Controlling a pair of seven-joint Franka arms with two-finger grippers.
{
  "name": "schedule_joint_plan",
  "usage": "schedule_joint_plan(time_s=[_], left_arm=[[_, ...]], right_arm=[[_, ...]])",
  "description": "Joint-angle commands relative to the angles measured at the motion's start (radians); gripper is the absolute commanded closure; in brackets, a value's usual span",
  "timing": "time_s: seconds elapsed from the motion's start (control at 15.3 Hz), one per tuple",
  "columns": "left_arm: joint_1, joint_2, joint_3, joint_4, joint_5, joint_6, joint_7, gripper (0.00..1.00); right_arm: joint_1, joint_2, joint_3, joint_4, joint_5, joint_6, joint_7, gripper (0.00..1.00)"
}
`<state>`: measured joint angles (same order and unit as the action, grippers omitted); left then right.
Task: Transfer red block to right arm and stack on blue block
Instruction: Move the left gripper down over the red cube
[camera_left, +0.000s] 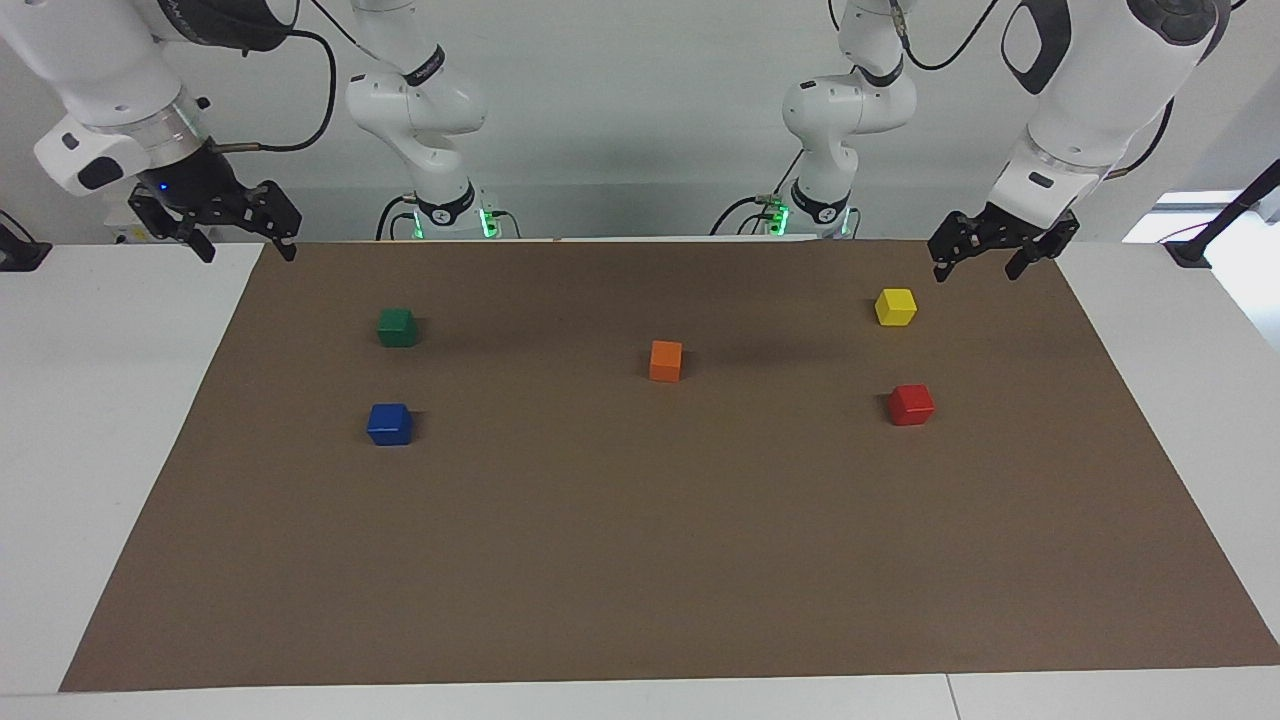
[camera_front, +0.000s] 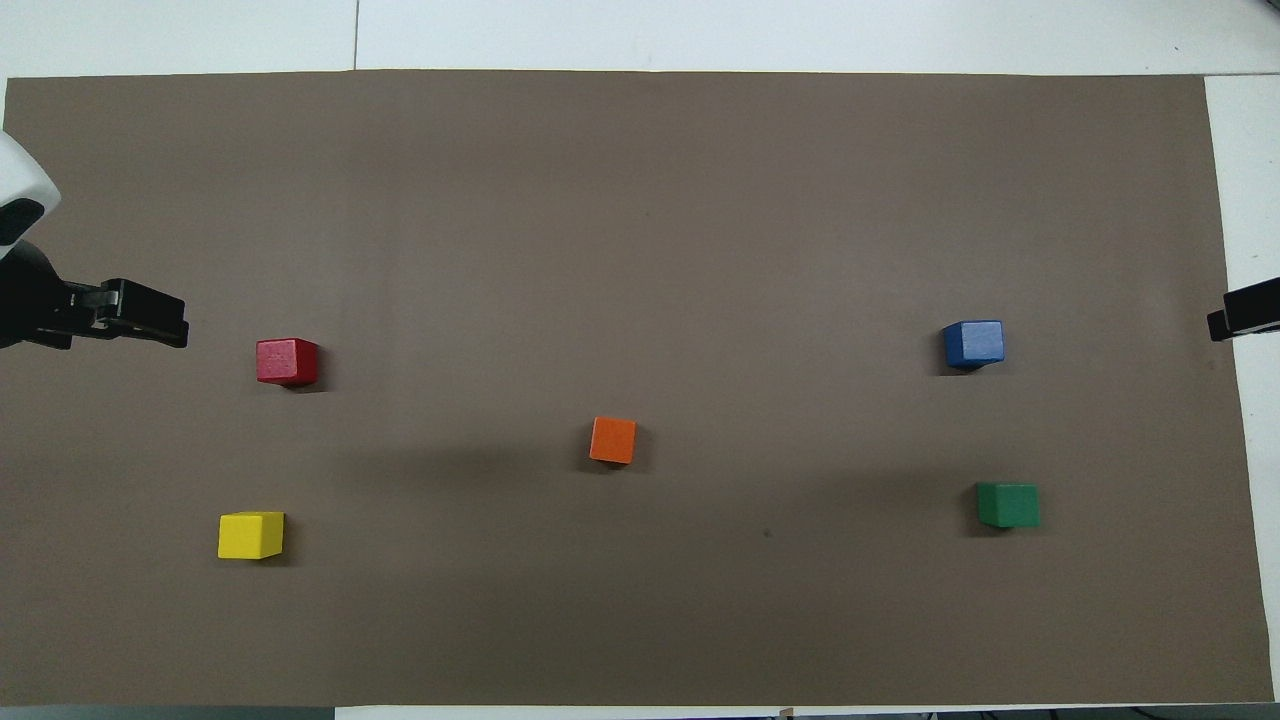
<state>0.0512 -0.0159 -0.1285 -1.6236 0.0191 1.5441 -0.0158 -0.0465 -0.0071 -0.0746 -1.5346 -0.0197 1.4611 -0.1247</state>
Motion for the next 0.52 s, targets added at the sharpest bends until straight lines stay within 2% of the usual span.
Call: schedule_joint_plan(time_s=[0.0,0.33,0.46], left_arm=[[-0.001,-0.013,-0.002,-0.008,-0.002,-0.009,-0.009,0.0],[0.001,-0.015,-0.002,-0.013,-0.002,-0.009,-0.01,0.0],[0.002,-0.015,-0.002,-0.013,-0.002,-0.009,-0.012,0.0]], right_arm=[[-0.009,0.004,0.006,0.008,-0.012,-0.001,0.011,0.0],[-0.009,0.001,0.007,0.007,-0.012,-0.004,0.005,0.0],[-0.012,-0.027,0.006,-0.016,-0.012,-0.002,0.007,0.0]])
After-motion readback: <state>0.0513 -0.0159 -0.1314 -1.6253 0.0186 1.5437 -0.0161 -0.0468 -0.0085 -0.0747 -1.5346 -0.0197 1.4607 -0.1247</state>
